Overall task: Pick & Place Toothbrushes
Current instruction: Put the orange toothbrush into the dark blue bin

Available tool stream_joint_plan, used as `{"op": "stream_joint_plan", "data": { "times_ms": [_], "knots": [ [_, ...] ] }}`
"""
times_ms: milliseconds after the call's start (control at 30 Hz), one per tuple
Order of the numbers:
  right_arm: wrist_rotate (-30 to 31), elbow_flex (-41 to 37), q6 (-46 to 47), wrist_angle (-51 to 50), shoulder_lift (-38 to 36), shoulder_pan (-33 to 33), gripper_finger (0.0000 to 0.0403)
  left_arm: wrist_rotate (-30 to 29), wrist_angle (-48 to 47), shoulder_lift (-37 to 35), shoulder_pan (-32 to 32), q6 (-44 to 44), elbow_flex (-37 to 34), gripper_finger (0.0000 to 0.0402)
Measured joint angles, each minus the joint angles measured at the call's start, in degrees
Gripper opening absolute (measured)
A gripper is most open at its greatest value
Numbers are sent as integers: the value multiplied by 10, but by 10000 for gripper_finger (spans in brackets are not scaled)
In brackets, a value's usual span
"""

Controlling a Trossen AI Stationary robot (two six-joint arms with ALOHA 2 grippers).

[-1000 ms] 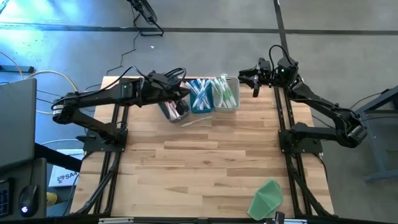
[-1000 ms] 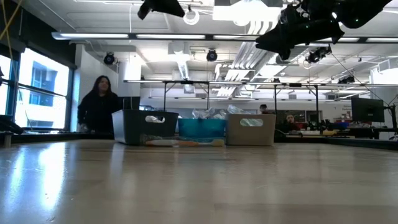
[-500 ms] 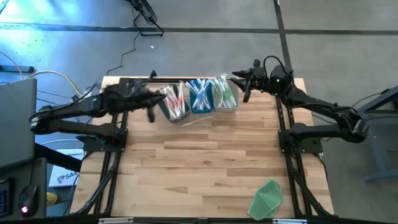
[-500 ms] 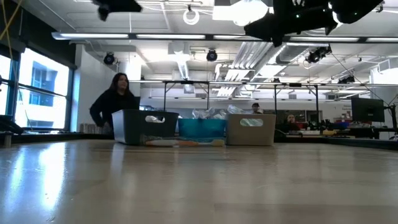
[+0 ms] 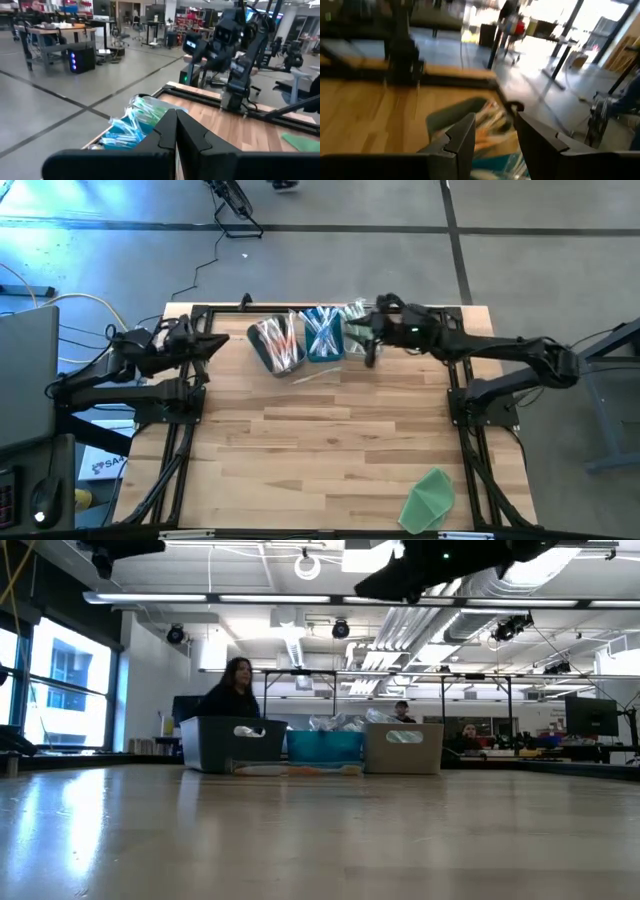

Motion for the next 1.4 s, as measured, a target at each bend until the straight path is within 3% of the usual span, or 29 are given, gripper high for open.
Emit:
{"op": "stream_joint_plan", "data": {
  "times_ms": [200, 367, 533, 700, 800, 1067, 1400],
  "knots": [
    [40, 98, -20, -129, 102, 39, 136, 0, -28, -21, 0, -1, -1, 0],
    [45, 151, 2, -167, 188, 62, 136, 0, -36, -18, 0, -2, 0, 0],
    [46, 170, 47, -168, 265, 91, 119, 1, -41, -15, 0, -6, 0, 0],
    [50, 173, 69, -144, 330, 120, 52, 1, -46, -16, 0, -6, 0, 0],
    [86, 173, 88, -122, 359, 134, 11, 1, -57, -16, 0, -6, 0, 0],
    [172, 190, 142, -107, 426, 139, 3, 2, -72, -16, 0, -6, 0, 0],
    [191, 215, 149, -108, 474, 115, 3, 2, -72, -16, 0, -6, 0, 0]
  ]
}}
